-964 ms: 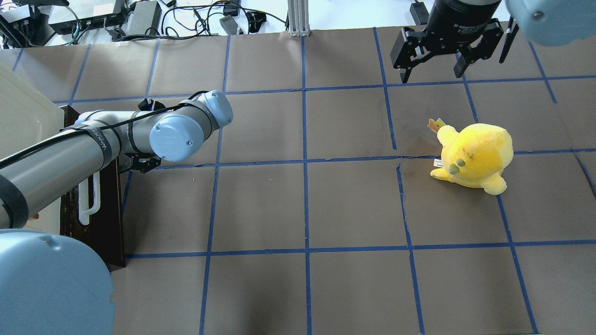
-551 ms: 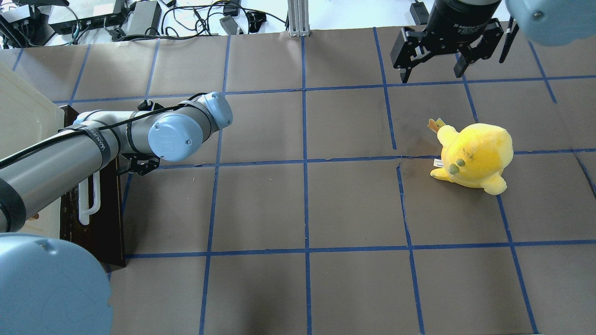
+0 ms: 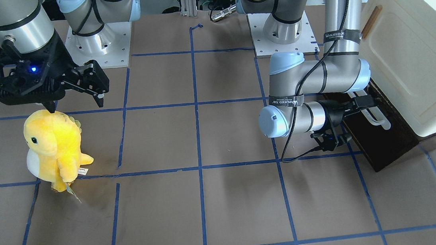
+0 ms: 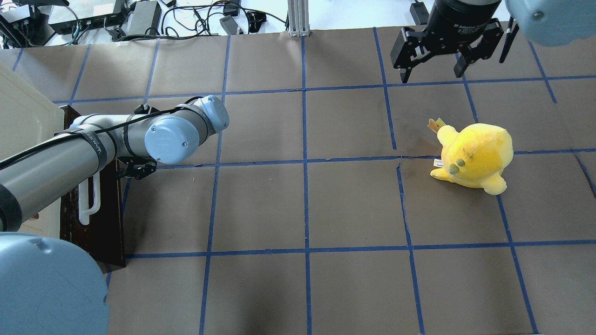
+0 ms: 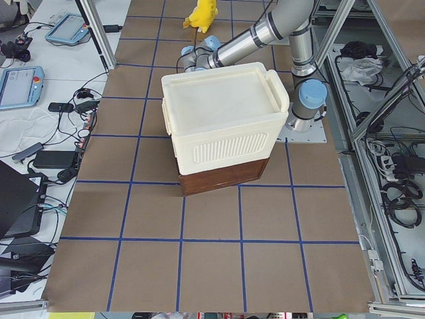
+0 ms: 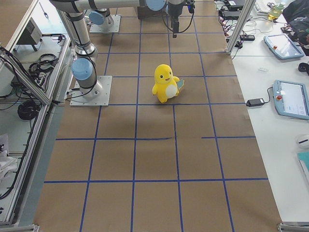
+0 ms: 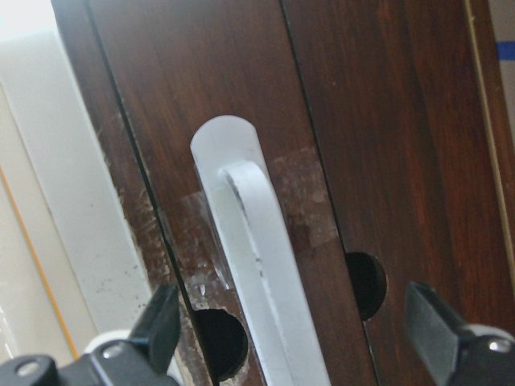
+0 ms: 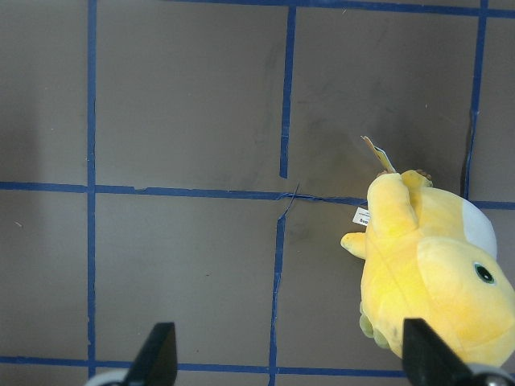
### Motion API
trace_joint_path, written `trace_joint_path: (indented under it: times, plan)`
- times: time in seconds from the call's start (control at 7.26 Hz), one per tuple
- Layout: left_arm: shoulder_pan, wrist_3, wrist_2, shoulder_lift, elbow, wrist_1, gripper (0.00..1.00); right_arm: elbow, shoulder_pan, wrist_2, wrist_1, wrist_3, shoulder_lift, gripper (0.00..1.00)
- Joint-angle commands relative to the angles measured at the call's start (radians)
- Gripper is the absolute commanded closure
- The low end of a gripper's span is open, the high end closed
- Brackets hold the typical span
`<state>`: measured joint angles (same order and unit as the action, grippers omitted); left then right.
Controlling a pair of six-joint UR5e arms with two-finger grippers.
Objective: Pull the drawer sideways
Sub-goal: 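Position the left gripper fingers around the white drawer handle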
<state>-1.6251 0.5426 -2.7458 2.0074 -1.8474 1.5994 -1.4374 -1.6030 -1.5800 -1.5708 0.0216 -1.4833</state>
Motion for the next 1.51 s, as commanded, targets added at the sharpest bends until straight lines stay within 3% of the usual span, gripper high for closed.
trace_joint_path:
  times: [0.0, 0.14, 1.38]
  plan:
    - [0.001, 0.003, 0.0, -0.001, -0.003, 0.002, 0.03, 0.0, 0.0, 0.0, 0.0, 0.0, 0.0, 0.0]
    - [0.001, 0.003, 0.0, 0.001, -0.004, 0.002, 0.13, 0.0, 0.0, 0.0, 0.0, 0.0, 0.0, 0.0]
    - [0.013, 0.013, 0.002, -0.012, -0.004, 0.027, 0.2, 0.0, 0.0, 0.0, 0.0, 0.001, 0.0, 0.0]
